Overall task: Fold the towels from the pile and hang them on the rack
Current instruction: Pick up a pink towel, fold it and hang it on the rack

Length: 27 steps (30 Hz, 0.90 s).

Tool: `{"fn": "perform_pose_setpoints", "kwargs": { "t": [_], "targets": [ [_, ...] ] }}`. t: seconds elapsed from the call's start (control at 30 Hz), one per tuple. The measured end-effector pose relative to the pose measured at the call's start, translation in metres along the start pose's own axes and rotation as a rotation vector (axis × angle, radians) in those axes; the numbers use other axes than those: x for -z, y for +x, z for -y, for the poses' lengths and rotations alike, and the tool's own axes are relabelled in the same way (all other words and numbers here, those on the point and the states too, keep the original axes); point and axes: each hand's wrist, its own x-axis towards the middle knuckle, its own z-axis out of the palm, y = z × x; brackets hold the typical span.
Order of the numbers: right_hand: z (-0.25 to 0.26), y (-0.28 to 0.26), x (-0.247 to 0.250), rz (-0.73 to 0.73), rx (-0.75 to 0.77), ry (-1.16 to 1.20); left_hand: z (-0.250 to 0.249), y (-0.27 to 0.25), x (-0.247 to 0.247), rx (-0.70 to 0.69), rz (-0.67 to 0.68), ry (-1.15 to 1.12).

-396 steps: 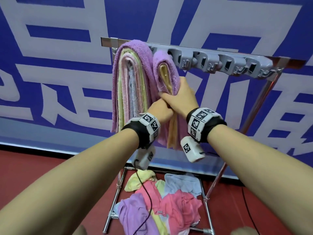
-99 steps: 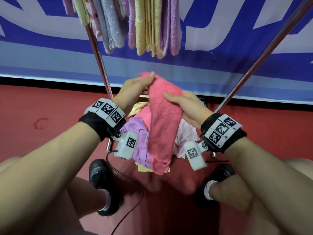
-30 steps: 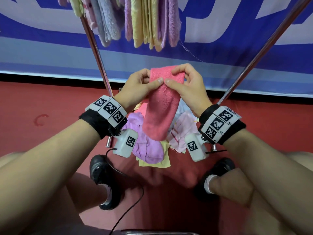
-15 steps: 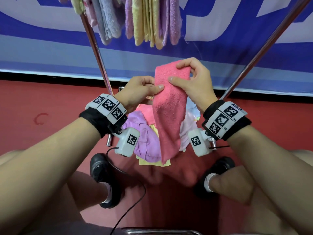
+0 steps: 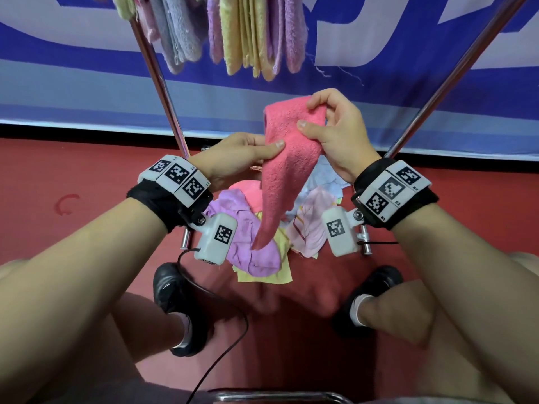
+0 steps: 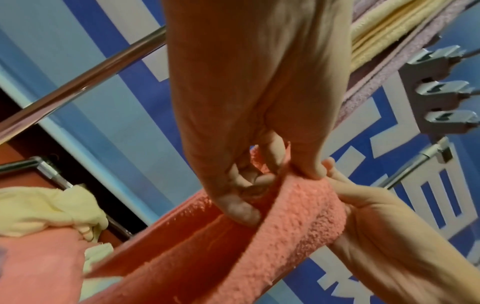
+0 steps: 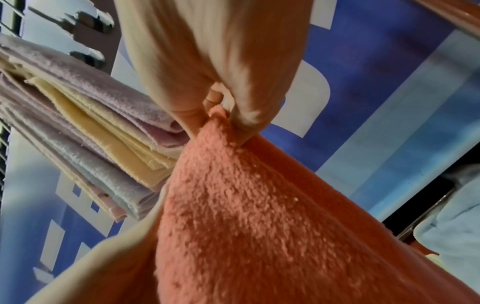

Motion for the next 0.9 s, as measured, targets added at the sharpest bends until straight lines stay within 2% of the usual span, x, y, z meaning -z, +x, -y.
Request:
{"fn": "perform_pose_setpoints", "kwargs": {
  "t": [0.07,0.17,0.23,0.33,0.37,0.43,0.53,0.63,0.77,0.9],
  "targets": [
    [0.001,0.002,0.003,0.025,-0.066,0.033,-0.001,-0.002,-0.001,-0.063,-0.031,0.094],
    [0.004,0.004,0.001,-0.056,-0.214,0.157,0.000,0.001,-0.002,-0.246,-0.211,0.207],
    [0.005,0.001,-0.003,-0.077,-0.340,0.262,0.002,0.003,-0.003,-0.325,-0.291,0.189],
    [-0.006,-0.015,-0.016,0.160,-0.481,0.216,0.004,0.002,-0.002,-0.379,-0.377,0.103],
    [-0.012,-0.020,-0.019,0.204,-0.501,0.183,0.004,0.003,-0.001,-0.376,-0.393,0.082],
    [-0.018,-0.020,-0.021,0.111,-0.472,0.118,0.002,0.004,0.001,-0.327,-0.392,0.075],
    [-0.014,-0.012,-0.015,-0.060,-0.375,0.083,0.001,0.004,0.006,-0.214,-0.274,0.089],
    [-0.011,-0.007,-0.011,-0.069,-0.324,0.113,0.002,0.002,0.006,-0.161,-0.192,-0.032],
    [-0.013,-0.009,-0.020,-0.069,-0.373,0.238,0.002,0.004,0.001,-0.174,-0.264,-0.088],
    [-0.014,-0.009,-0.021,-0.119,-0.361,0.200,-0.005,0.002,0.004,-0.077,-0.373,0.157]
  ]
}}
